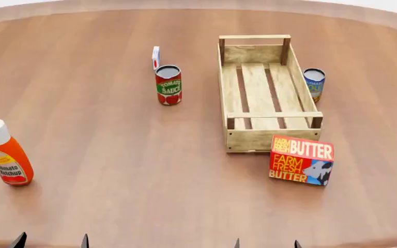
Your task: Pick up the butter and put it in the tray.
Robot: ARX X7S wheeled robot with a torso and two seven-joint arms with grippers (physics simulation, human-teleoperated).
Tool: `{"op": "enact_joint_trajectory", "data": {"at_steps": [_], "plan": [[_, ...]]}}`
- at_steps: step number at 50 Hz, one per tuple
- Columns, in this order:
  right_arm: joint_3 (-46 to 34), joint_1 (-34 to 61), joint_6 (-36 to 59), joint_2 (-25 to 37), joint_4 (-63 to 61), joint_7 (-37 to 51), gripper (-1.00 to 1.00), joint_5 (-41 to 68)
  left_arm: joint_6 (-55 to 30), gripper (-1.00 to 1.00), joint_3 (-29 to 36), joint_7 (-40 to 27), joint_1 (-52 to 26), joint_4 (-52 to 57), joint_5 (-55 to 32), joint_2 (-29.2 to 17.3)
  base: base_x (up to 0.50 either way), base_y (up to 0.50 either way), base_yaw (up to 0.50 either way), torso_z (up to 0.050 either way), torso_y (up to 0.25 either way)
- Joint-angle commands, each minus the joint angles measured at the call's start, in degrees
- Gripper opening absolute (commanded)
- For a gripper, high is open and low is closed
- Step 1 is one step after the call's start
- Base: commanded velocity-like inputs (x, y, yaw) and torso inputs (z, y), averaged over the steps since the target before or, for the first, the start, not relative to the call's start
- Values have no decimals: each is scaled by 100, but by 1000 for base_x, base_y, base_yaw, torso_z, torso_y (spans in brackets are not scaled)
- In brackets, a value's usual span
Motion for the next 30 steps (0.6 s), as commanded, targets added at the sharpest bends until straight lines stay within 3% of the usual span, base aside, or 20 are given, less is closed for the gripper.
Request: {"op": "enact_joint_trajectory", "data": {"at_steps": [1,18,30], "plan": [[-114,8,56,87,2,121,100,86,-23,100,109,-109,10,30,-85,-90,0,0,0,0,0],[0,-277,46,259,-203,607,100,697,270,100,423,-538,134,55,86,-436,0,0,0,0,0],[-442,-541,425,341,-1182,910,100,568,-222,100,349,-595,550,1558,-223,-569,0,0,0,0,0]]}}
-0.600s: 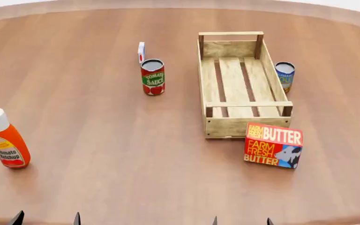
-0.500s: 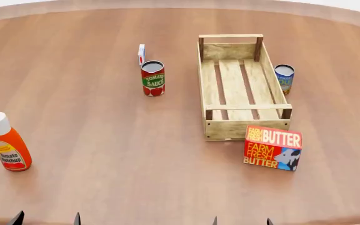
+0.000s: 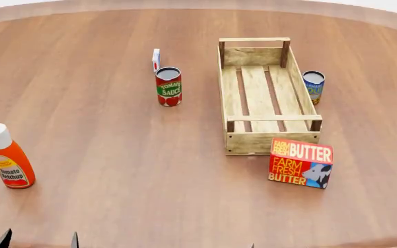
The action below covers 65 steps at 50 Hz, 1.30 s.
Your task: Pick up the butter and put it in the tray.
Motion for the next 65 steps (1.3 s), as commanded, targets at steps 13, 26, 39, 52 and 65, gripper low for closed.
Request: {"op": "enact_joint_trajectory", "data": {"at_steps": [13,26,39,52,65], "plan": [[-384,-255,1118,314,-2288,447,100,132,-1154,100,-227,-204,385,2731,-590,-371,0,0,0,0,0],[-498,-146,1826,483,-3482,620,100,252,-1897,100,-463,-387,292,3923,-991,-512,0,0,0,0,0],[-511,-77,2144,573,-3778,816,100,283,-2125,100,-509,-487,229,4284,-1174,-596,0,0,0,0,0],[-554,49,2476,612,-3851,1019,100,263,-2118,100,-511,-548,230,4278,-1262,-648,0,0,0,0,0],[-543,1,2331,685,-3795,1009,100,402,-2065,100,-427,-609,258,4248,-1248,-706,184,0,0,0,0]]}}
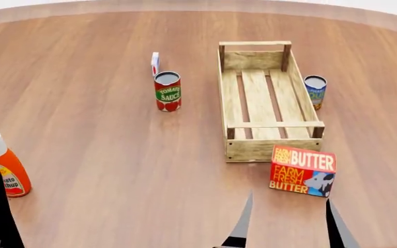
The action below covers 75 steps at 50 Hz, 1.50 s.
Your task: Pick up the butter and put it in the tray.
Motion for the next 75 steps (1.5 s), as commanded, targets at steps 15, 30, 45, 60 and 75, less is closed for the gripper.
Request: {"op": "enact_joint_trajectory", "data": {"at_steps": [15,30,45,60,75], "plan": [[-66,21,-43,112,10,76,100,165,-1,100,90,-231,11,117,-134,-174,500,0,0,0,0],[-112,44,2,170,-19,147,100,223,94,100,169,-356,13,85,-180,-261,500,0,0,0,0],[-133,34,-142,215,157,160,100,292,233,100,403,-413,93,-4,-123,-328,500,0,0,0,1],[-121,-14,-371,237,122,213,100,374,302,100,470,-493,87,-57,-156,-401,379,0,0,0,1],[-90,-71,-669,299,229,271,100,611,306,100,536,-579,85,-45,-186,-473,0,-330,0,0,0]]}}
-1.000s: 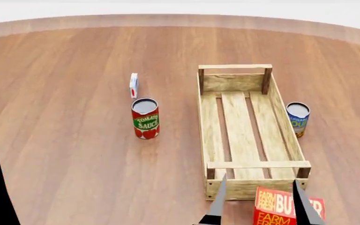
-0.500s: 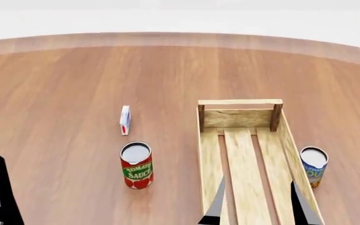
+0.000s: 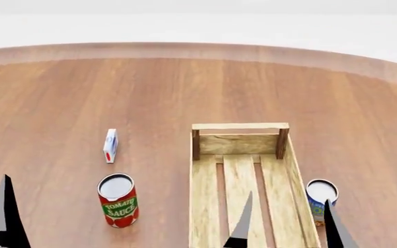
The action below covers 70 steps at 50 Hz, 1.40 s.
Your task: Pick up the butter and put it in the tray.
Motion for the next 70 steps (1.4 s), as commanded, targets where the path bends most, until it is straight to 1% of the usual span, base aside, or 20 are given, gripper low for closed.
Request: {"op": "enact_joint_trajectory", "data": {"at_steps": [1,26,28,39,45,47,48,49,54,56,57,70], "plan": [[-7,-23,-158,65,51,52,100,121,32,100,61,-58,7,-11,-18,-50,0,-500,0,0,0],[-158,24,-189,233,52,249,100,150,114,100,165,-151,32,-40,-61,-147,0,-491,0,0,0],[-226,93,-33,257,83,323,100,49,90,100,157,-170,28,-10,-79,-158,0,-49,0,0,0],[-175,89,-23,275,115,345,100,270,89,100,208,-223,33,-2,-86,-197,2,0,0,0,0],[-226,80,10,329,138,401,100,208,151,100,226,-226,34,-70,-83,-206,467,0,0,0,0],[-174,32,-127,308,183,403,100,246,139,100,230,-237,30,-60,-90,-214,486,0,0,0,0],[-210,-25,-441,329,197,311,100,167,135,100,231,-243,28,-53,-93,-219,0,0,0,0,0],[-201,-47,-371,331,128,353,100,190,144,100,234,-244,31,-60,-95,-221,0,0,0,0,11],[-222,-106,-675,353,118,256,100,226,153,100,250,-261,29,-68,-104,-235,0,0,0,0,0],[-305,-69,-520,425,114,262,100,137,181,100,258,-262,33,-92,-100,-239,0,0,0,0,0],[-290,-82,-609,394,115,271,100,155,180,100,259,-265,28,-95,-105,-242,0,0,78,0,0],[-405,-33,-549,482,141,270,100,150,192,100,299,-309,11,-108,-123,-280,0,0,500,0,0]]}}
